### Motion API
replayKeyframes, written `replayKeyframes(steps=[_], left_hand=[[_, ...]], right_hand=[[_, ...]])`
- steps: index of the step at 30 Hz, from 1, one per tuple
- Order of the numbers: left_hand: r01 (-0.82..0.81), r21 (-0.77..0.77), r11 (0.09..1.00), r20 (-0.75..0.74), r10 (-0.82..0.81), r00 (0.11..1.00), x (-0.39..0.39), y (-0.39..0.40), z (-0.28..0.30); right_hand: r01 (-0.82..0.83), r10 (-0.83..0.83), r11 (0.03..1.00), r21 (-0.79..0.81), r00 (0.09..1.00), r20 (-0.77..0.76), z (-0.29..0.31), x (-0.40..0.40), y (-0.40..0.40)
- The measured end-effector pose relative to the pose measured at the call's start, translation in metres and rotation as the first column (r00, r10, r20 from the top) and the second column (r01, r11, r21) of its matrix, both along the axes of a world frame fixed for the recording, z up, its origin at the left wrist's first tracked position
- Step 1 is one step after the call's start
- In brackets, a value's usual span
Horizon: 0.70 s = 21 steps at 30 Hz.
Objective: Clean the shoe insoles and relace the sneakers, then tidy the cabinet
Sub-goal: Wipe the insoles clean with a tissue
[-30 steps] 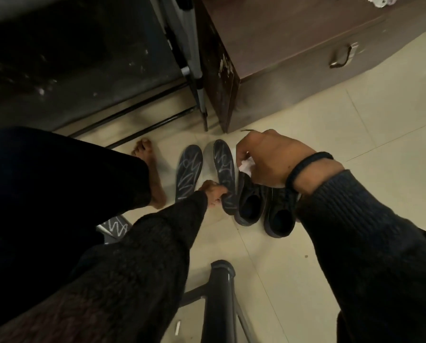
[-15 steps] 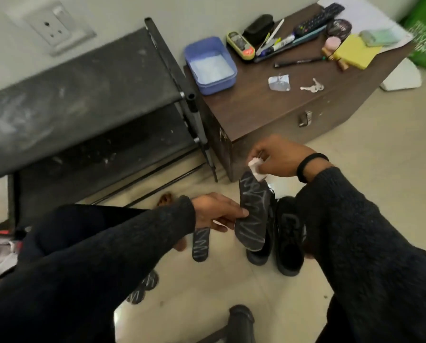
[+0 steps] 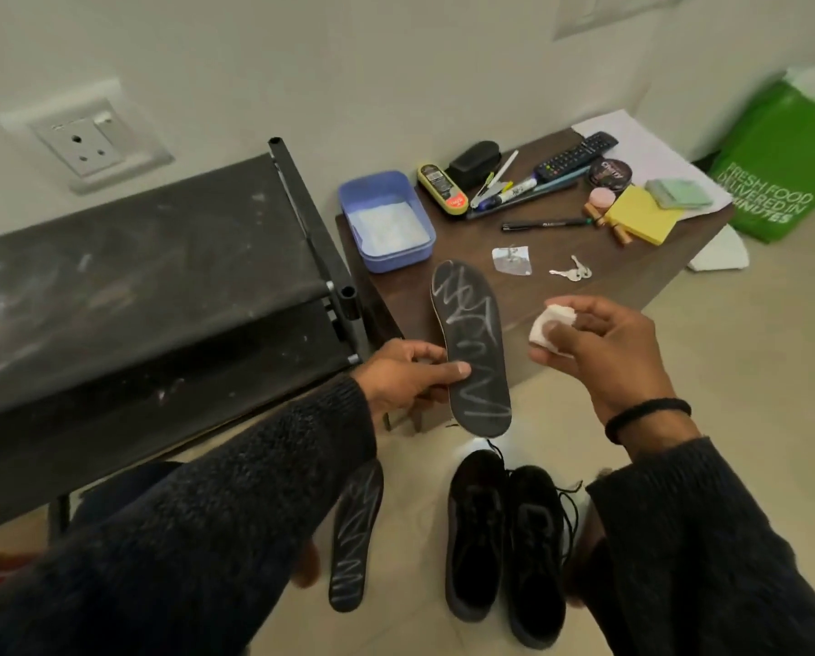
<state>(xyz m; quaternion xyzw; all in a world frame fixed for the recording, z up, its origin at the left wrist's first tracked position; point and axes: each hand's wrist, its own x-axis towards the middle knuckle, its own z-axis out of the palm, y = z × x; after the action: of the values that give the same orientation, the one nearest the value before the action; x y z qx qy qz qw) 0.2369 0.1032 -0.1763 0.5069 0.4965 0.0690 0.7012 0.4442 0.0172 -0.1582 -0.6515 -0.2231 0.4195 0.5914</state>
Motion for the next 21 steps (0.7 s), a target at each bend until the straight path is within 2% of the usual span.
replayKeyframes(steps=[4, 7, 9, 11, 13, 15, 17, 19, 21], left_hand=[[-0.013, 0.041, 0.999, -0.071, 0.016, 0.997, 0.001, 0.02, -0.012], [0.009, 0.244, 0.97, -0.209, 0.044, 0.977, 0.0, 0.028, -0.012], [0.142, 0.416, 0.898, -0.361, 0.02, 0.932, 0.001, 0.026, -0.01], [0.309, 0.566, 0.764, -0.49, 0.01, 0.872, 0.005, 0.018, -0.009], [0.402, 0.668, 0.626, -0.532, 0.024, 0.847, 0.014, 0.012, -0.011], [0.422, 0.713, 0.56, -0.53, 0.037, 0.847, 0.026, 0.012, -0.012], [0.429, 0.734, 0.526, -0.53, 0.05, 0.846, 0.037, 0.019, -0.012], [0.436, 0.725, 0.533, -0.548, 0.064, 0.834, 0.042, 0.027, -0.013], [0.436, 0.677, 0.593, -0.578, 0.063, 0.813, 0.041, 0.033, -0.013]], right_hand=[[-0.023, 0.023, 1.0, -0.008, 0.999, -0.033, -0.004, -0.008, 0.012], [0.011, -0.013, 1.0, -0.02, 0.994, -0.107, -0.005, -0.014, 0.018], [0.026, -0.031, 0.999, -0.03, 0.986, -0.163, -0.004, -0.016, 0.022], [0.03, -0.036, 0.999, -0.033, 0.983, -0.179, -0.005, -0.019, 0.025], [0.071, -0.076, 0.997, -0.036, 0.983, -0.165, -0.008, -0.021, 0.028], [0.108, -0.111, 0.993, -0.047, 0.991, -0.069, -0.014, -0.022, 0.031], [0.102, -0.089, 0.991, -0.091, 0.987, 0.137, -0.022, -0.022, 0.036], [0.085, -0.035, 0.987, -0.137, 0.942, 0.334, -0.025, -0.024, 0.044], [0.048, 0.004, 0.991, -0.122, 0.92, 0.393, -0.024, -0.03, 0.056]])
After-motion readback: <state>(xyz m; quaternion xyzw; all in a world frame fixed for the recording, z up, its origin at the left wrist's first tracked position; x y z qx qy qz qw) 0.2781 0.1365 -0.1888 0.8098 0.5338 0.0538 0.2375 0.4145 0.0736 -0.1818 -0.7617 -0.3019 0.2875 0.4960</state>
